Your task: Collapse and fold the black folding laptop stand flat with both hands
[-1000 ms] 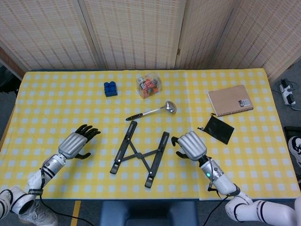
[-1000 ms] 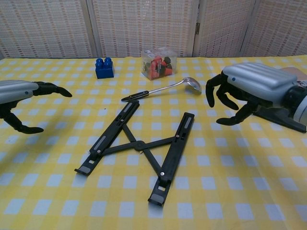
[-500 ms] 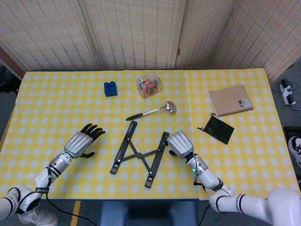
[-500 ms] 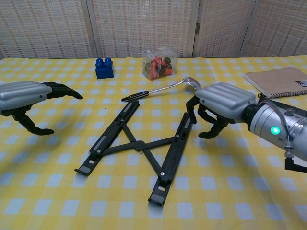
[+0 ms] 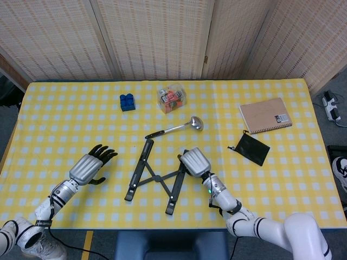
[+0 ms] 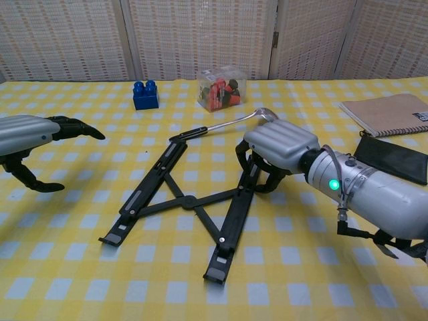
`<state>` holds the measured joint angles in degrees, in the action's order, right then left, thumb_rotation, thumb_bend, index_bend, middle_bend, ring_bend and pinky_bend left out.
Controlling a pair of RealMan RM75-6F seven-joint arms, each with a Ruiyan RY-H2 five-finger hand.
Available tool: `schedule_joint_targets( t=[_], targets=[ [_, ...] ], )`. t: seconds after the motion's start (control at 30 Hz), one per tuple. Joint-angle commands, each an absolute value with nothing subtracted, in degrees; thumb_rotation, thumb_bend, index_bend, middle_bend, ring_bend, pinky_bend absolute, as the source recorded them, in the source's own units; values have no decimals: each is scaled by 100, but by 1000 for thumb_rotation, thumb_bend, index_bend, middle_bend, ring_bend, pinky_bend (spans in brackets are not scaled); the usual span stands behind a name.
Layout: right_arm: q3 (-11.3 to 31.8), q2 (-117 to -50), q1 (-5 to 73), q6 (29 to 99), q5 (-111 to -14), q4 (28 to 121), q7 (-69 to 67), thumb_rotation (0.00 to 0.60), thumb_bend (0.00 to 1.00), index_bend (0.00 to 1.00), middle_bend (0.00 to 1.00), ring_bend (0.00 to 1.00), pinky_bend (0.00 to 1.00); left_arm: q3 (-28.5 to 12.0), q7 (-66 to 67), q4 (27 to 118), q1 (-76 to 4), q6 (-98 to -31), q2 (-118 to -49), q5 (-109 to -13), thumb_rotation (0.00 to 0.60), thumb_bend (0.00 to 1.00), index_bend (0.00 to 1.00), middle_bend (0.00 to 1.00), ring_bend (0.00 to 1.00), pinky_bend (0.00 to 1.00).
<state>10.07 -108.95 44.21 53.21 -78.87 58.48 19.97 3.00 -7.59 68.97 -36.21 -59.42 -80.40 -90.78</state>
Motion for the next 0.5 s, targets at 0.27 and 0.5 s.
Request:
schedule_joint_targets(
  t=[0.27, 0.5],
  targets=[
    [1155, -11142, 4772, 5363, -8023, 5901, 1680, 600, 253, 574, 860, 957, 900, 230, -804, 6698, -3650, -6015, -8095, -9122, 600, 298, 136, 132, 29, 38],
    [1089, -10279, 4575, 5606, -8084, 7488, 1940, 600, 253, 574, 860, 955, 900, 14, -623, 5721, -3906, -6018, -8682, -9184, 600, 273, 127, 133, 39, 43]
  ],
)
